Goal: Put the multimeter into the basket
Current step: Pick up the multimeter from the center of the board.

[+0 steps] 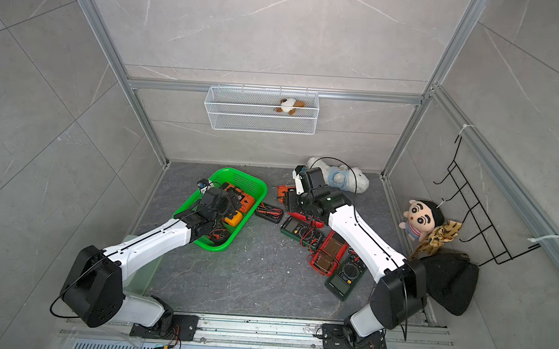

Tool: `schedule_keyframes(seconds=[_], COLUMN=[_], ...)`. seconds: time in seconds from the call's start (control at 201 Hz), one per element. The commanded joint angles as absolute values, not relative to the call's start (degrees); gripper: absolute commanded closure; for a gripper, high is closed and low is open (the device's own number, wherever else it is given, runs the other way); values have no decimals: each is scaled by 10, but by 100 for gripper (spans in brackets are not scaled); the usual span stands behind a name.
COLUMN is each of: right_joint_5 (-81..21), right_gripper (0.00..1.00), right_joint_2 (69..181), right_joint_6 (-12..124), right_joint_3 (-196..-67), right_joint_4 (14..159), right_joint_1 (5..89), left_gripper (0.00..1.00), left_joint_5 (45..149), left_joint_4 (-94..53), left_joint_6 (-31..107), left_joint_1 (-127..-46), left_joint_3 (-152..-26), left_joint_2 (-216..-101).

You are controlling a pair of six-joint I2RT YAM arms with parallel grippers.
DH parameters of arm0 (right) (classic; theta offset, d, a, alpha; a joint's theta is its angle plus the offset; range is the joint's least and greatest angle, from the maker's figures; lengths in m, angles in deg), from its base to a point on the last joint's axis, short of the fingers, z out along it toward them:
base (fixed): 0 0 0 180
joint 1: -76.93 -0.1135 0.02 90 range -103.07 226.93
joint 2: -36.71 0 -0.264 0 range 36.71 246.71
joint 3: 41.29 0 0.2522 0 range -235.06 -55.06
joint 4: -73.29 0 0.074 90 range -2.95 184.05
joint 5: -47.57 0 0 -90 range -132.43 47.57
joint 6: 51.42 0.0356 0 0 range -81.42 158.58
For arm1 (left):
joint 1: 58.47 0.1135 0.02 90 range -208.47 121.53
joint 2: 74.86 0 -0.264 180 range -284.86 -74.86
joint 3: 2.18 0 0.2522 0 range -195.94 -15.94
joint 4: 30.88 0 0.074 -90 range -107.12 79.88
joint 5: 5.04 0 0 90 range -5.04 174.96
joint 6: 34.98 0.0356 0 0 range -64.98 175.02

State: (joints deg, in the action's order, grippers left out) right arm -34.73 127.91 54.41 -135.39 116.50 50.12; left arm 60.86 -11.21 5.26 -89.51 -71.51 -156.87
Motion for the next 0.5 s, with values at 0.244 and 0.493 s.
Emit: schedule_keyframes(seconds=[0.244,0.493], right_joint_5=[-219,-251], right_gripper=[61,67], right_joint_2=[1465,1577], right_joint_6=[569,555], right_joint_3=[-1419,-1508], right_joint_4=[1070,1091], right_joint_1=[532,532], left_gripper=[2,2], left_joint_5=[567,555], left_joint_4=[-132,-135], left_joint_6=[35,31], left_joint_1=[-898,-898], left_joint_3=[-701,-687], left_joint_2=[-1542,-1529])
